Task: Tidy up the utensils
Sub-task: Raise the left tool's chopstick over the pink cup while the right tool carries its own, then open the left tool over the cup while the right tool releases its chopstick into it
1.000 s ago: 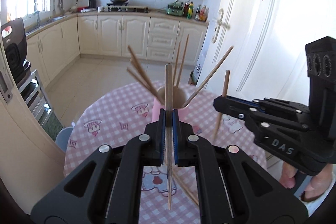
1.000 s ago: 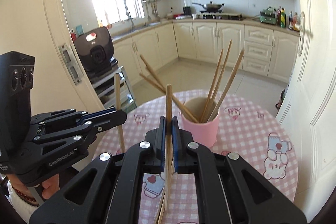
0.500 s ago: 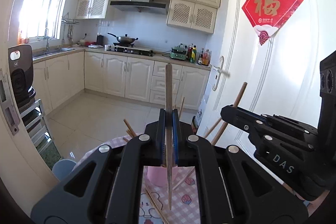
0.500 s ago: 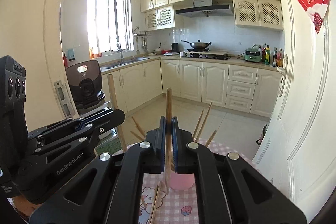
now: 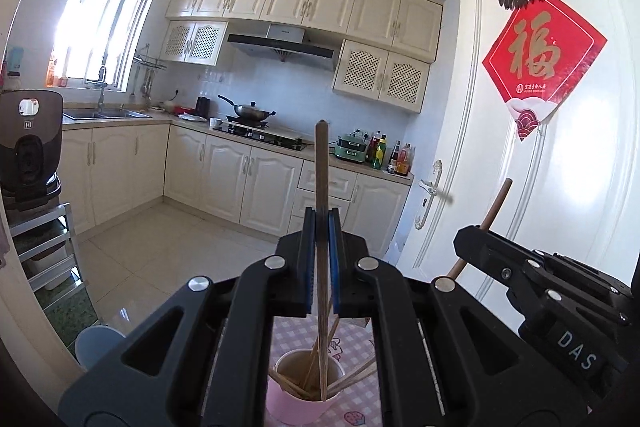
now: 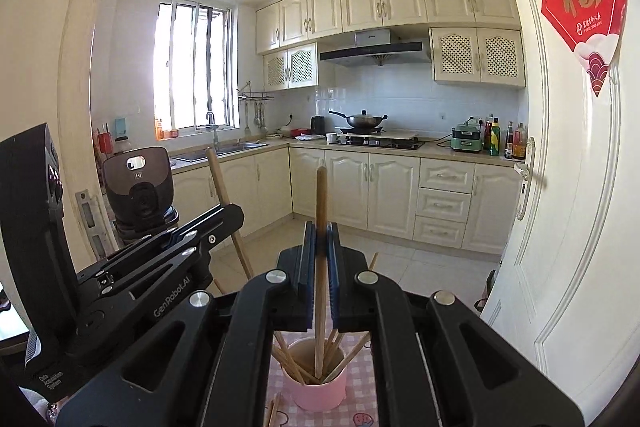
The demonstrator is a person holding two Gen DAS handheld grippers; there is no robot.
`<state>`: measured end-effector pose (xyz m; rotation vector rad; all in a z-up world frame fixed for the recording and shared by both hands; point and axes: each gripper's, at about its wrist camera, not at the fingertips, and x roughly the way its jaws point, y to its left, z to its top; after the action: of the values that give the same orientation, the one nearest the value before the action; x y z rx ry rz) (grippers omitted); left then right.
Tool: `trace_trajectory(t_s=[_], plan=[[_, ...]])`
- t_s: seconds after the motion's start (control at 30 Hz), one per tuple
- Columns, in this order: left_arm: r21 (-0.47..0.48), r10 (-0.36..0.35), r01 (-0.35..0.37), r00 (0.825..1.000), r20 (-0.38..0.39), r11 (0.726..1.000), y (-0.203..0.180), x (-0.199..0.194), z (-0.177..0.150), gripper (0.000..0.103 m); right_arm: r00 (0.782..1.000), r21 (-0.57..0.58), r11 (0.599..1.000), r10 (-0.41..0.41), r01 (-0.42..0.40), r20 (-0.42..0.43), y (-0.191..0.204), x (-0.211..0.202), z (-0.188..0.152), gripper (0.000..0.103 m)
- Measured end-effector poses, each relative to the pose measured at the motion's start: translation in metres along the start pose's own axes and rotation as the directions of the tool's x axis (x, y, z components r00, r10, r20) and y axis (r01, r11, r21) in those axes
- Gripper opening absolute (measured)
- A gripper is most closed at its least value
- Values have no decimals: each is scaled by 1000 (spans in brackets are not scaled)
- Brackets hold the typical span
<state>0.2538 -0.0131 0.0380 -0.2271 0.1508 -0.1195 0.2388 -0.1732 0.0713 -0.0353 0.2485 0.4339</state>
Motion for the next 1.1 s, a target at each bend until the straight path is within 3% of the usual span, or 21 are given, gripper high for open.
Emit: trace_trajectory(t_s=[0.17, 0.5, 0.87, 1.1], plan=[[26, 13, -13, 1000, 0, 1000, -1, 13, -20, 6, 999, 9, 1000, 12, -12, -32, -3, 9, -13, 4], [53, -9, 13, 996, -84, 998, 4, 18, -56, 6, 995, -10, 1000, 26, -27, -96, 7, 17, -37, 4], [71, -8, 23, 980, -198, 997, 13, 22, -77, 7, 985, -1, 1000, 15, -15, -173, 5, 30, -62, 4], [39, -12, 22, 970, -241, 999, 20, 19, -78, 7, 985, 29, 1000, 11, -6, -173, 3, 28, -62, 5]])
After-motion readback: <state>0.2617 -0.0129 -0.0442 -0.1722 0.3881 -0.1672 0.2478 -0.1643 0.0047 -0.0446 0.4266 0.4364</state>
